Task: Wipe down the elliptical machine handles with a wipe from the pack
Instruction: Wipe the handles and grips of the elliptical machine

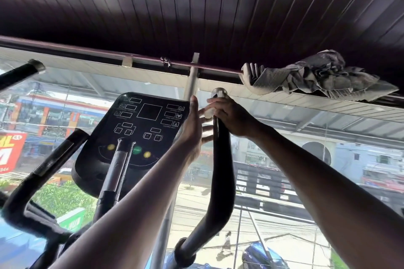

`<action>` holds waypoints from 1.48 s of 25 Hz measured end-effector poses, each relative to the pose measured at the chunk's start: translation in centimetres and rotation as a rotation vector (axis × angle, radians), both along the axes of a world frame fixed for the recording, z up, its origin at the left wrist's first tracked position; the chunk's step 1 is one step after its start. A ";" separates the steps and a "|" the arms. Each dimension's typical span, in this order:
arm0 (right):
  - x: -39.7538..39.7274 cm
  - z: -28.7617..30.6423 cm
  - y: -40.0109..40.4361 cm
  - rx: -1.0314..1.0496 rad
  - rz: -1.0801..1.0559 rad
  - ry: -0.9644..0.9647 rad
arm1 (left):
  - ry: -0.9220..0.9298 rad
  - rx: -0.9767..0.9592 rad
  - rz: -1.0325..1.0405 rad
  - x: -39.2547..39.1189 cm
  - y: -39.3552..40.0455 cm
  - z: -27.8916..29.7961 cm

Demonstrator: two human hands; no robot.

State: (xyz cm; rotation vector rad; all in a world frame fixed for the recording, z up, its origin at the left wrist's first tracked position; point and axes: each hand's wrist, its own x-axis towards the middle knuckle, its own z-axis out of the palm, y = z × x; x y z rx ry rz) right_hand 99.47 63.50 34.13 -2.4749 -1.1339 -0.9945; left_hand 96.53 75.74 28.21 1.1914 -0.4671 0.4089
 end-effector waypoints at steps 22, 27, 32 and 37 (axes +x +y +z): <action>-1.9 -2.3 -0.2 0.052 -0.009 -0.066 | 0.020 -0.034 -0.096 -0.9 -0.5 -1.0; -3.2 -5.2 -1.4 0.105 0.130 -0.059 | 0.016 -0.048 -0.095 -0.4 -0.3 -0.9; -1.6 -3.4 -0.4 0.166 0.073 -0.045 | 0.026 -0.049 -0.067 -0.3 -0.6 -1.0; -2.6 -5.1 -0.9 0.174 0.151 -0.057 | 0.041 -0.021 -0.060 -0.4 -0.6 -1.1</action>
